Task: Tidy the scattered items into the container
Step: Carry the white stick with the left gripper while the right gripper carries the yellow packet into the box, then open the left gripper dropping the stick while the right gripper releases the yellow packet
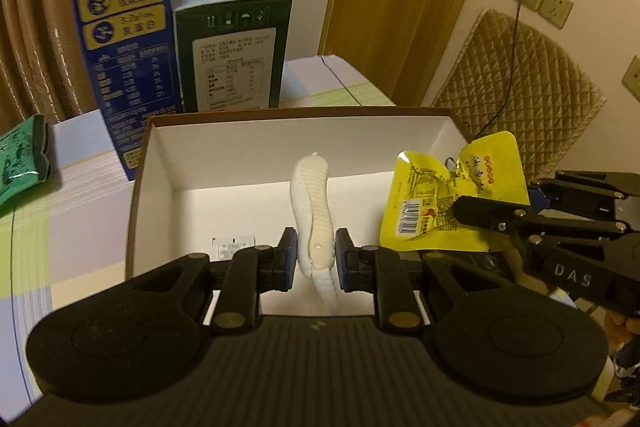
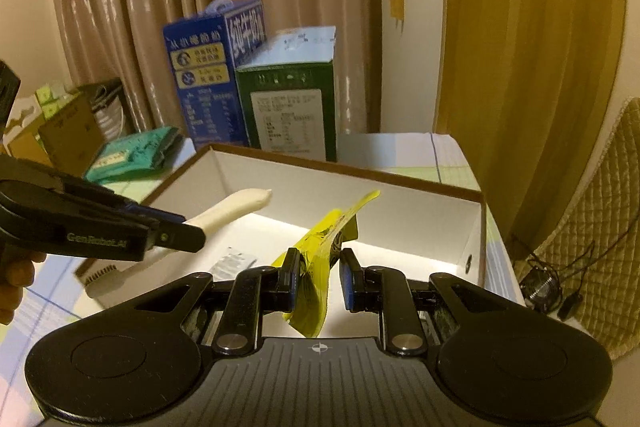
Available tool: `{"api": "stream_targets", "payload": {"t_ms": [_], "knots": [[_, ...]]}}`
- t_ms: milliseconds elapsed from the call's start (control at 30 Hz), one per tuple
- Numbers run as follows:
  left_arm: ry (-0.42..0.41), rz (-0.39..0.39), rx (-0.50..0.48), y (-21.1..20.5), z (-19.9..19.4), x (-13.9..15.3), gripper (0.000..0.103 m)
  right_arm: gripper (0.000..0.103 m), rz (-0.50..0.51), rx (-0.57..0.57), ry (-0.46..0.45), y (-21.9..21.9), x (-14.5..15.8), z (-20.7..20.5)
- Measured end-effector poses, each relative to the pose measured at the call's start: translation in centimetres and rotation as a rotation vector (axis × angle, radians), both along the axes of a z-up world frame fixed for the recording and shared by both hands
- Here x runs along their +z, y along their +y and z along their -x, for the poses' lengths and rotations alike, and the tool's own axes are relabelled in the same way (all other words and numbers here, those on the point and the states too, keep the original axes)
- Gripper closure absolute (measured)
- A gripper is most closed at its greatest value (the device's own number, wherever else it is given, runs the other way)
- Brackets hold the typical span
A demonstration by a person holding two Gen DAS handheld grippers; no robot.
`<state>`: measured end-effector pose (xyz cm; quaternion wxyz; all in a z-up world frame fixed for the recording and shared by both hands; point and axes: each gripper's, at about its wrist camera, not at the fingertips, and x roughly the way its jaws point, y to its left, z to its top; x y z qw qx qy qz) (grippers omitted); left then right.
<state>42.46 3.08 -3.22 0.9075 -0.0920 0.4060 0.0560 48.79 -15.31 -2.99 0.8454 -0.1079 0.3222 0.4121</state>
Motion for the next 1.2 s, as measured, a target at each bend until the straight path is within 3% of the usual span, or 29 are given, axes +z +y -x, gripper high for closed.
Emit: {"api": "stream_targets", "payload": {"t_ms": [533, 933, 1200], "knots": [[0.176, 0.016, 0.061, 2.5, -8.4, -6.4, 0.087, 0.085, 0.130, 0.035, 0.075, 4.4, -4.5, -5.2], [0.253, 0.035, 0.076, 3.0, -9.6, -9.1, 0.087, 0.085, 0.156, 0.032, 0.098, 4.7, -5.8, -6.4], [0.267, 0.031, 0.085, 3.6, -9.0, -9.0, 0.086, 0.085, 0.165, 0.039, 0.118, 5.3, -6.4, -6.5]]}}
